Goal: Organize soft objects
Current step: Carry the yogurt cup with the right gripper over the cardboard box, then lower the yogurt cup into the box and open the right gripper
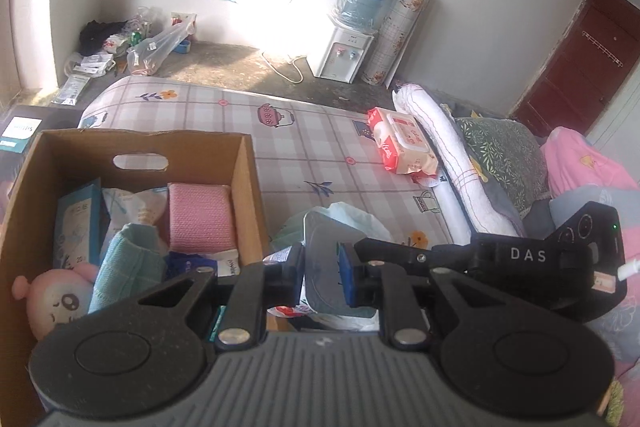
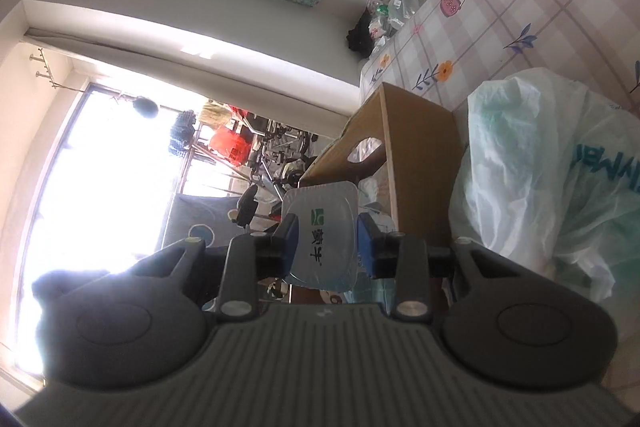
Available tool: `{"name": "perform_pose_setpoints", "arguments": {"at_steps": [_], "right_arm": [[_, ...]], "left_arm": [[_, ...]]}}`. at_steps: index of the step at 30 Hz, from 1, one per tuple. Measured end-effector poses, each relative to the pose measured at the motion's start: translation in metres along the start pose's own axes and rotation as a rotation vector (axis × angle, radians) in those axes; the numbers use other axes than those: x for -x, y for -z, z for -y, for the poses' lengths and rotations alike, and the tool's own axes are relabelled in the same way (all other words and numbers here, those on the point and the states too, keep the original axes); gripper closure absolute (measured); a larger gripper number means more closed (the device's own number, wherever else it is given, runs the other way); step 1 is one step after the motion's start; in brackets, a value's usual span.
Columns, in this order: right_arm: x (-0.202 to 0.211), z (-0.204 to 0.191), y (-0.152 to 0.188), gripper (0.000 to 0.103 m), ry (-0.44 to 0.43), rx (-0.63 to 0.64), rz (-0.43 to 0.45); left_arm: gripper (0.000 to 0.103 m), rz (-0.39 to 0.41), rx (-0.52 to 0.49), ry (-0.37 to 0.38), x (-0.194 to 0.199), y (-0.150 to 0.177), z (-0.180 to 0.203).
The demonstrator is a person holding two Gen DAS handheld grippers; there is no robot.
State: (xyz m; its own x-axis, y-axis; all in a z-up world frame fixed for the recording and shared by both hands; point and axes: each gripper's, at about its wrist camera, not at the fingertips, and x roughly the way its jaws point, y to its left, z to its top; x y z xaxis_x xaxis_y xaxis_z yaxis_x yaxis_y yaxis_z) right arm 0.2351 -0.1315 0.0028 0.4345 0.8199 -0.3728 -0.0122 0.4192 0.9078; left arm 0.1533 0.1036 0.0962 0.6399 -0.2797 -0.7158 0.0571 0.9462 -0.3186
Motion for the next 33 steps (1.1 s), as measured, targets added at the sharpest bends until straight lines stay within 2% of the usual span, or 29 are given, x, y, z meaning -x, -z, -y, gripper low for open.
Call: {"name": "perform_pose_setpoints", "arguments": {"at_steps": [5,8,14,20,25,28,31,33], "right_arm": [[-0.058,-0.033,0.039,0.07,0.016,0.033,-0.15],[-0.094,-0.044,0.06,0.069,0.039,0.037,-0.241],[-0.162,-0.047,0.099,0.069,0.105,0.012,-0.417],[-0.206,-0.038,0.129,0.069,0.146,-0.035,-0.559],[-0.226,-0.036,0.146,0.065,0.168,-0.063,-0.621],[-0.234,-0.028,0.154,0.063,0.171,-0.097,-0.651],[-0.234,-0.027,0.156,0.062,0.171,-0.115,-0.659],[-0.237,-0.028,0.154,0.062,0.177,-0.11,-0.648]], "left_arm": [[0.085,0.017,0.093,-0.058,0.031,0.026,-0.057],[0.085,0.0,0.148,-0.106,0.041,0.045,-0.091],[0.086,-0.076,0.256,-0.19,0.046,0.079,-0.15],[0.086,-0.144,0.28,-0.258,0.048,0.099,-0.18],[0.086,-0.183,0.283,-0.316,0.046,0.107,-0.191],[0.087,-0.192,0.32,-0.311,0.048,0.109,-0.198],[0.081,-0.193,0.329,-0.289,0.05,0.111,-0.2],[0.074,-0.187,0.314,-0.274,0.052,0.112,-0.196]]}}
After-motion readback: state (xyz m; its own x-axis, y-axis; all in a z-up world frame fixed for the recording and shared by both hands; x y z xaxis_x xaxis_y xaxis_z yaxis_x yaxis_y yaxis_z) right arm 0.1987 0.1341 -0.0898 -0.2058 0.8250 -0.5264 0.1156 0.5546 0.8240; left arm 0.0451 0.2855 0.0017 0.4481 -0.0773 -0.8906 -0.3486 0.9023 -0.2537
